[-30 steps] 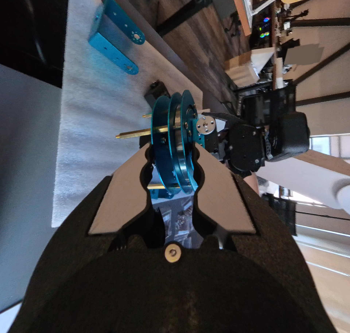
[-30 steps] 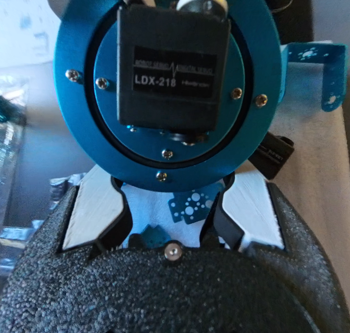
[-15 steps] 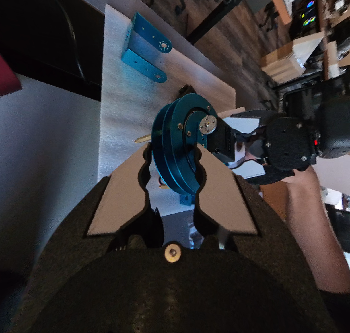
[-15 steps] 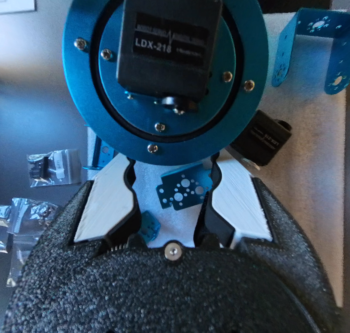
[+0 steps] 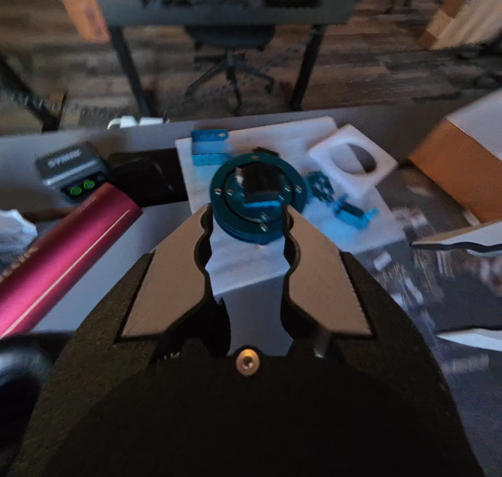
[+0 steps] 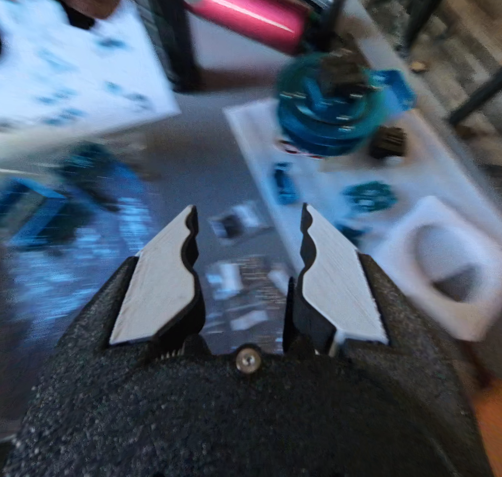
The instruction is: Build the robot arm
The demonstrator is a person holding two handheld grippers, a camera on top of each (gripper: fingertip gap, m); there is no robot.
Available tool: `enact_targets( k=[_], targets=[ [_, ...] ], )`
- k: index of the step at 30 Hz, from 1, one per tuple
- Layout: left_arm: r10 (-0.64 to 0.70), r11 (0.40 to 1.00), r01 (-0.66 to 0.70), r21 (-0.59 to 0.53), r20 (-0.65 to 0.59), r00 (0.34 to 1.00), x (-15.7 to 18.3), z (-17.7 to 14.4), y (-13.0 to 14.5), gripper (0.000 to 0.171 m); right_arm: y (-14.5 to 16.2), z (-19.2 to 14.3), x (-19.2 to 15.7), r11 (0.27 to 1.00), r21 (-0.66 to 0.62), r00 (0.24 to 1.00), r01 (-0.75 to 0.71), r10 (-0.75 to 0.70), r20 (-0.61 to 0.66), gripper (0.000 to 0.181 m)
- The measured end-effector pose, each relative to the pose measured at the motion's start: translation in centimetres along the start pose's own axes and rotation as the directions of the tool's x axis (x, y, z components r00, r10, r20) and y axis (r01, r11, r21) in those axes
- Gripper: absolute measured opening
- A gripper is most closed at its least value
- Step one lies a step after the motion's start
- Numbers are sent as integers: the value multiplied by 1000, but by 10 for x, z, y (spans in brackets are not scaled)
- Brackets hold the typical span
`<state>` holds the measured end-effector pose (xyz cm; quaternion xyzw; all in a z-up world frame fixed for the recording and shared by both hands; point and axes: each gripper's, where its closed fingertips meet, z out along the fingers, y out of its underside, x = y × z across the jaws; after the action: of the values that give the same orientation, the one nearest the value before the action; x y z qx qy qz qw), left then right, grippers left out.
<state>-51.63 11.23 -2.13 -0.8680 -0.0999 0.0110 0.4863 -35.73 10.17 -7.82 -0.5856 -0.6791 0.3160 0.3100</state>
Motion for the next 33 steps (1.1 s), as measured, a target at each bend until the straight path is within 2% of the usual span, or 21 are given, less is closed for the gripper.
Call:
enact_targets(
  k=[2,4,5,6,8,10,11,13,16,18,20,22,25,27,30,31,33],
  targets=[
    [149,988,-153,-24,-140,979,30,-35,30,51,5,-14,-80,993,61,975,-100,85,207,69],
    [250,939,-320,-126,-390,886,60,-72,93,51,22,-16,-151,987,16,914,-158,140,381,54],
    [288,907,-391,-155,-448,846,59,-88,123,51,36,-13,-183,987,-52,881,-154,161,444,62],
    [339,877,-451,-165,-452,825,49,-99,147,51,47,-8,-206,983,-107,869,-147,180,460,72],
    [386,842,-515,-163,-486,784,33,-127,190,51,68,3,-235,980,-163,887,-115,175,426,68],
    [322,840,-508,-192,-577,750,34,-153,234,49,86,19,-240,973,-209,934,-95,160,320,63],
    [281,831,-512,-218,-630,724,42,-166,256,49,83,24,-243,976,-182,939,-117,168,301,62],
    [302,801,-561,-208,-669,679,53,-181,289,50,72,29,-240,972,-122,937,-202,228,264,45],
    [358,789,-585,-185,-636,684,62,-183,304,46,83,30,-218,964,-156,961,-215,237,140,48],
    [373,805,-563,-187,-578,725,60,-176,301,25,89,17,-209,962,-152,962,-225,244,119,51],
    [383,806,-564,-180,-568,728,64,-178,303,12,109,2,-187,959,-179,974,-220,226,11,50],
    [419,797,-583,-161,-548,724,68,-181,305,4,119,-8,-182,958,-166,971,-233,239,15,42],
    [457,790,-595,-146,-507,731,68,-187,309,2,122,-11,-183,961,-133,967,-244,251,44,38],
    [420,813,-561,-156,-511,750,69,-193,312,4,123,-11,-181,969,-127,976,-210,216,38,34],
    [333,870,-477,-122,-567,753,75,-213,313,27,121,-13,-182,974,-144,982,-178,185,38,54],
    [305,892,-438,-108,-573,761,73,-219,310,29,115,-16,-184,980,-125,986,-157,163,39,50],
    [304,915,-399,-60,-548,779,61,-222,295,30,84,-23,-202,995,-10,990,-101,102,93,36]
  ],
)
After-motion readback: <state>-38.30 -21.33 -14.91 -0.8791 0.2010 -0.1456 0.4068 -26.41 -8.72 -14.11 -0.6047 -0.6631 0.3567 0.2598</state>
